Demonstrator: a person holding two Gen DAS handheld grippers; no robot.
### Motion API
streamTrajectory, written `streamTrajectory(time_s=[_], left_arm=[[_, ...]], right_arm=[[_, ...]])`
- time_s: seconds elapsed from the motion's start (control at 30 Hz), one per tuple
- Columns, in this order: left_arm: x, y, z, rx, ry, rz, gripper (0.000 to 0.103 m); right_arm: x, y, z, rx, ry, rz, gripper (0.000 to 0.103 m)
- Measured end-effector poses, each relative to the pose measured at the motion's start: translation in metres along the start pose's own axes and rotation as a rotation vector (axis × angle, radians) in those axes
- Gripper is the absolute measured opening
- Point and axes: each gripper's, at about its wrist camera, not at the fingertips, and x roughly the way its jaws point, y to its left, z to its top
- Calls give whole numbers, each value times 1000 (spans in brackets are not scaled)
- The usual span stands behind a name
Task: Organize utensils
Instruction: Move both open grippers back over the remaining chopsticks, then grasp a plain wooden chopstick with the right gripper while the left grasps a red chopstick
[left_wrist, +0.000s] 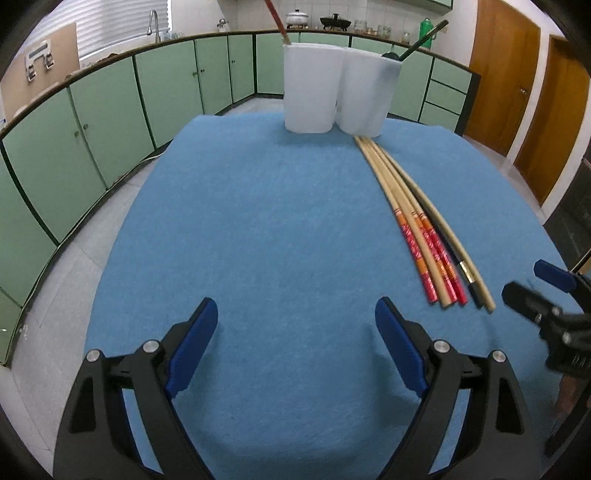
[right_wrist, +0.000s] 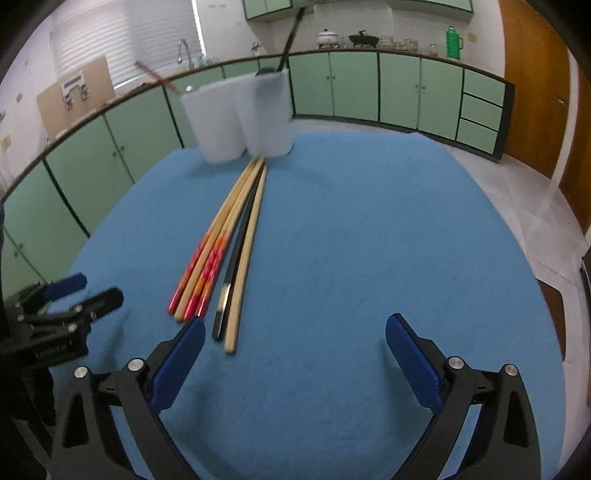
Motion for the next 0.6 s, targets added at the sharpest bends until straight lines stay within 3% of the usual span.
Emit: streamTrajectory(time_s=[0.33,0.47,0.6], left_arm=[[6,-6,2,-2,9,0,85],[7,-7,3,-1,14,3,85],[7,-9,3,2,13,2,85]], right_arm=[[7,7,-2,-40,44,-27,77],[8,4,-1,-49,47,-95,74],[6,5,-1,-59,42,-69,67]])
